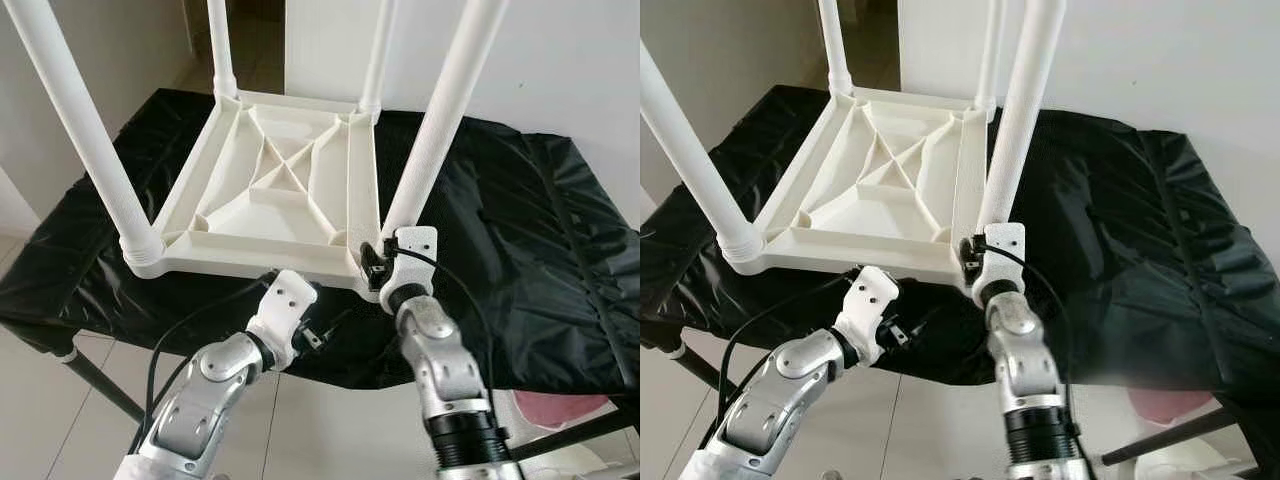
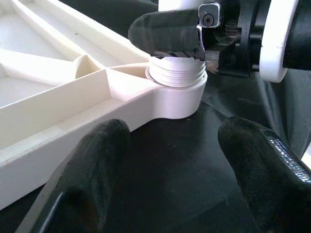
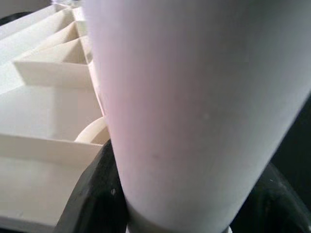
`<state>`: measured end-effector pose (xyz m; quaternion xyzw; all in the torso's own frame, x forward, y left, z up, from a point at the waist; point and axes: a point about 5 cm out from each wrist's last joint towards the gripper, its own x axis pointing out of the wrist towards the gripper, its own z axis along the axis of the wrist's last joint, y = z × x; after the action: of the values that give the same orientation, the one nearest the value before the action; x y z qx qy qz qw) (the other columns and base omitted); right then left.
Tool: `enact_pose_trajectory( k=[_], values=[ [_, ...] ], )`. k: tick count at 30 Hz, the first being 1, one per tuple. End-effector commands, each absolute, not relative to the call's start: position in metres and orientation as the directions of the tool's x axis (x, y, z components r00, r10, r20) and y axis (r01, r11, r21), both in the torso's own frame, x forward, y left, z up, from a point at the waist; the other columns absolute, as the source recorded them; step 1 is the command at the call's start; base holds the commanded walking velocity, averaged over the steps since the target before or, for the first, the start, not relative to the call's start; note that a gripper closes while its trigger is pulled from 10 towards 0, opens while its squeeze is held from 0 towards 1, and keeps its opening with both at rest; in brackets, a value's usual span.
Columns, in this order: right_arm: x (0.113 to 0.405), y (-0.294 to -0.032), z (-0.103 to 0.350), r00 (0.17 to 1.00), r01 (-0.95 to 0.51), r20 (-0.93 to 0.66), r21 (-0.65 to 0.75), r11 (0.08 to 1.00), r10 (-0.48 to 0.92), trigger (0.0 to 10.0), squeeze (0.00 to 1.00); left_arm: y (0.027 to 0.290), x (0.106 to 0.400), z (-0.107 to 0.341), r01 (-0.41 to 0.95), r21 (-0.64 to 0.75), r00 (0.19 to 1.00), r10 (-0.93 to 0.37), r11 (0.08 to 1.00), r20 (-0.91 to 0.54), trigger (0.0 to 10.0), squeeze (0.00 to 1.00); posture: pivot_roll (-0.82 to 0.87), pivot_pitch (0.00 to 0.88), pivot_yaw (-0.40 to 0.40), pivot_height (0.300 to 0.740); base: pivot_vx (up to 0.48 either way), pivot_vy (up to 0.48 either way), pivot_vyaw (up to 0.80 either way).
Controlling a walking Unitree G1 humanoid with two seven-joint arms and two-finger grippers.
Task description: Building children table
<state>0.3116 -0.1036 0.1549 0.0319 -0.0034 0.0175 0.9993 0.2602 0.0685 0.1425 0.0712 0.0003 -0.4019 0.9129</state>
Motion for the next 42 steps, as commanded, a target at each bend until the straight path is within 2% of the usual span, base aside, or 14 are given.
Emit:
enact_pose_trajectory(
  k=[1,6,7,9,10,15,16,20,22,23,28,40,41,42],
  values=[
    [0.306,-0.097,0.148,0.998,-0.052,-0.041,0.109,0.993,0.056,10.0,0.0,0.066,0.259,0.14,0.735,0.119,0.677,-0.734,0.668,-0.064,10.0,0.0,-0.01,0.091,-0.047,0.74,0.0,0.0,0.0],
    [0.306,-0.1,0.151,0.998,-0.054,-0.034,0.103,0.993,0.058,10.0,0.0,0.066,0.259,0.139,0.737,0.118,0.675,-0.735,0.666,-0.066,10.0,0.0,-0.01,0.091,-0.047,0.74,0.0,0.0,0.0],
    [0.306,-0.1,0.153,0.998,-0.057,-0.026,0.113,0.992,0.061,10.0,0.8,0.066,0.259,0.139,0.736,0.119,0.675,-0.735,0.666,-0.066,10.0,0.0,-0.01,0.091,-0.049,0.74,0.0,0.0,0.0],
    [0.306,-0.1,0.153,0.998,-0.057,-0.026,0.113,0.992,0.061,10.0,0.8,0.066,0.259,0.139,0.736,0.119,0.675,-0.735,0.666,-0.066,10.0,0.0,-0.01,0.091,-0.049,0.74,0.0,0.0,0.0],
    [0.305,-0.1,0.156,0.997,-0.072,-0.007,0.112,0.991,0.073,10.0,1.0,0.066,0.26,0.14,0.734,0.119,0.677,-0.733,0.668,-0.063,10.0,0.0,-0.01,0.095,-0.05,0.74,0.0,0.0,0.0],
    [0.307,-0.105,0.163,0.997,-0.069,0.023,0.112,0.991,0.067,10.0,1.0,0.067,0.261,0.141,0.729,0.117,0.683,-0.728,0.675,-0.059,10.0,0.0,-0.01,0.097,-0.05,0.74,0.0,0.0,0.0],
    [0.309,-0.109,0.164,0.996,-0.087,0.023,0.103,0.991,0.085,10.0,0.0,0.067,0.261,0.141,0.728,0.117,0.684,-0.727,0.675,-0.058,10.0,0.0,-0.01,0.103,-0.05,0.74,0.0,0.0,0.0],
    [0.311,-0.113,0.164,0.988,-0.155,0.016,0.105,0.982,0.154,10.0,0.0,0.067,0.262,0.141,0.727,0.117,0.685,-0.726,0.677,-0.058,10.0,0.0,-0.01,0.104,-0.049,0.74,0.0,0.0,0.0],
    [0.312,-0.115,0.163,0.953,-0.301,-0.006,0.066,0.951,0.302,10.0,0.0,0.067,0.262,0.141,0.727,0.117,0.685,-0.726,0.677,-0.058,10.0,0.0,-0.01,0.104,-0.046,0.74,0.0,0.0,0.0],
    [0.312,-0.115,0.163,0.953,-0.301,-0.006,0.066,0.951,0.302,10.0,0.0,0.067,0.262,0.141,0.727,0.117,0.685,-0.726,0.677,-0.058,10.0,0.0,-0.01,0.104,-0.046,0.74,0.0,0.0,0.0],
    [0.315,-0.124,0.164,0.848,-0.53,-0.017,-0.077,0.845,0.53,10.0,0.0,0.068,0.264,0.143,0.728,0.121,0.684,-0.727,0.675,-0.056,10.0,0.0,-0.01,0.099,-0.037,0.74,0.0,0.0,0.0],
    [0.334,-0.137,0.17,0.755,-0.648,-0.049,-0.202,0.734,0.654,10.0,0.0,0.068,0.265,0.144,0.727,0.126,0.685,-0.727,0.675,-0.055,10.0,0.0,0.0,0.095,-0.039,0.74,0.0,0.0,0.0],
    [0.336,-0.138,0.168,0.746,-0.66,-0.064,-0.207,0.722,0.663,6.2,0.0,0.068,0.265,0.144,0.726,0.127,0.686,-0.726,0.676,-0.054,10.0,0.0,0.0,0.094,-0.039,0.74,0.0,0.0,0.0],
    [0.337,-0.139,0.166,0.741,-0.666,-0.074,-0.209,0.716,0.668,6.2,0.0,0.068,0.265,0.144,0.725,0.128,0.687,-0.725,0.677,-0.053,10.0,0.0,0.0,0.095,-0.042,0.74,0.0,0.0,0.0]
  ],
)
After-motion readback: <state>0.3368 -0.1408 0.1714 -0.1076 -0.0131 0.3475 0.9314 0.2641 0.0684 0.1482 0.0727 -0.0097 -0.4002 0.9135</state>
